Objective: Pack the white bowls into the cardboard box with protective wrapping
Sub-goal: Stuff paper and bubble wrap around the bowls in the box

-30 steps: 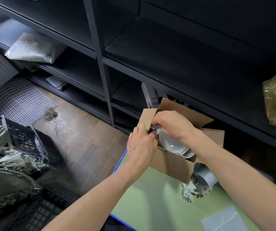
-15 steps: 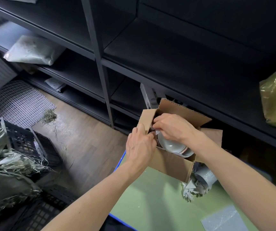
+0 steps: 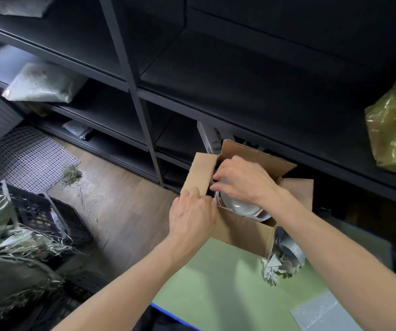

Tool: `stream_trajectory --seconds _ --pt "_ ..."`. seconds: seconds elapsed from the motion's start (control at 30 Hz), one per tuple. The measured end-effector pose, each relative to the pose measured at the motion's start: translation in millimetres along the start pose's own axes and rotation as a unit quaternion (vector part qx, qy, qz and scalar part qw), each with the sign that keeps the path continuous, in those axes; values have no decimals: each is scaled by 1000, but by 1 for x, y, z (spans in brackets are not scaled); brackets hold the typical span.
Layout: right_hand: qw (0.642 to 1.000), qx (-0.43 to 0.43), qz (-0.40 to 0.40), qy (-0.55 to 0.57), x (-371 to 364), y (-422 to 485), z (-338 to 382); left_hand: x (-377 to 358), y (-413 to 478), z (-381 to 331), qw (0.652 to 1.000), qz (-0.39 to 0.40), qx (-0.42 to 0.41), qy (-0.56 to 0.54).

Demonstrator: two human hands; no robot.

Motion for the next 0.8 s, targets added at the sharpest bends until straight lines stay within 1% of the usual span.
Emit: stream_trajectory --seconds 0.1,0.2,0.3,0.37,0.43,0.5,0.6,0.7,0.8 --pt "999 -33 -12 -1 -3 -3 0 -1 11 -2 999 45 20 19" --pt "997 -51 -52 15 -5 -13 -3 11 23 1 999 35 17 -7" --pt "998 -12 -66 19 -11 -23 2 25 44 12 998 12 2 -70" --pt "998 2 -60 14 -15 -26 7 25 58 11 996 28 -26 -82" --pt "998 -6 -56 12 -17 -26 11 20 67 7 993 60 -47 -88" --pt "998 -29 -57 7 -17 -26 14 13 73 3 991 92 -57 -81" --pt "994 -95 -48 16 -17 -22 15 9 79 -2 989 121 -70 -57" --pt "990 -140 -17 9 -21 -14 19 9 83 -7 986 140 -86 -42" --pt "982 -188 22 20 -29 -7 18 10 86 -3 983 152 -79 -65"
Point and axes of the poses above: each hand's wrist, its own y-axis towards the middle knuckle, its own x-axis out of the back of the hand, z = x × y, the point moved 8 cm from there along y, towards the middle knuckle, and after that the axes turned 11 degrees about -y, right-handed, at the moved point
